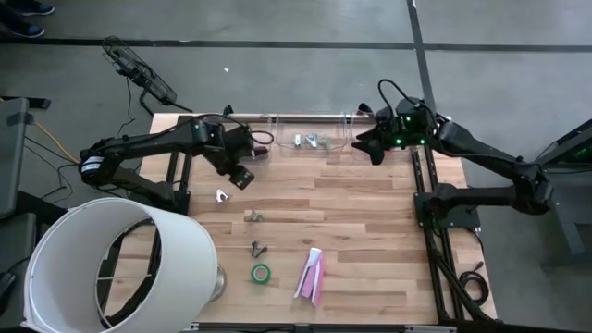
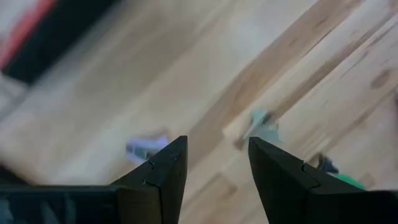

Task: Pick and place Stapler, Stapler remover, tape
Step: Put the red tape into the right transparent bin

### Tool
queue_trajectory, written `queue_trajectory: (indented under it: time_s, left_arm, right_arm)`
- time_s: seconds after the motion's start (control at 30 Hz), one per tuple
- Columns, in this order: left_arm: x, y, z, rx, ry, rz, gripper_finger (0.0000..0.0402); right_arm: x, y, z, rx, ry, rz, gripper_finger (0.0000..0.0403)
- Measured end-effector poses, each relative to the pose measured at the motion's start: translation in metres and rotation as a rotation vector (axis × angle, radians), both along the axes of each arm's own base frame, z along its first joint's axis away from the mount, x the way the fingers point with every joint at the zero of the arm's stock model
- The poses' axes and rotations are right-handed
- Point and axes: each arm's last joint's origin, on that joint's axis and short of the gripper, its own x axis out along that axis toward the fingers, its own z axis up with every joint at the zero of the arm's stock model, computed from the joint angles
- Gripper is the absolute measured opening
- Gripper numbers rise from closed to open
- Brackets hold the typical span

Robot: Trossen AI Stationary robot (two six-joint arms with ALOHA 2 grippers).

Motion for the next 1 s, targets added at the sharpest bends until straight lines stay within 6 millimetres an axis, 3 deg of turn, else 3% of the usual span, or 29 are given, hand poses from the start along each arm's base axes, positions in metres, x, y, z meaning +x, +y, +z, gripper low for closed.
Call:
queue_trajectory:
  time_s: [0.2, 0.47, 1.0]
  left_arm:
    - [-0.007, -0.005, -0.014, -0.162, 0.084, 0.249, 0.0168]
    - [-0.011, -0.032, -0.045, -0.249, 0.226, 0.528, 0.0168]
    - [-0.017, -0.107, -0.072, -0.269, 0.304, 0.773, 0.0168]
  right_arm:
    - [0.004, 0.008, 0.0, 0.001, -0.001, 0.042, 0.0201]
    - [0.011, 0.02, 0.0, 0.003, -0.001, 0.109, 0.0197]
    - [0.017, 0.035, 0.0, -0.005, 0.0, 0.192, 0.0197]
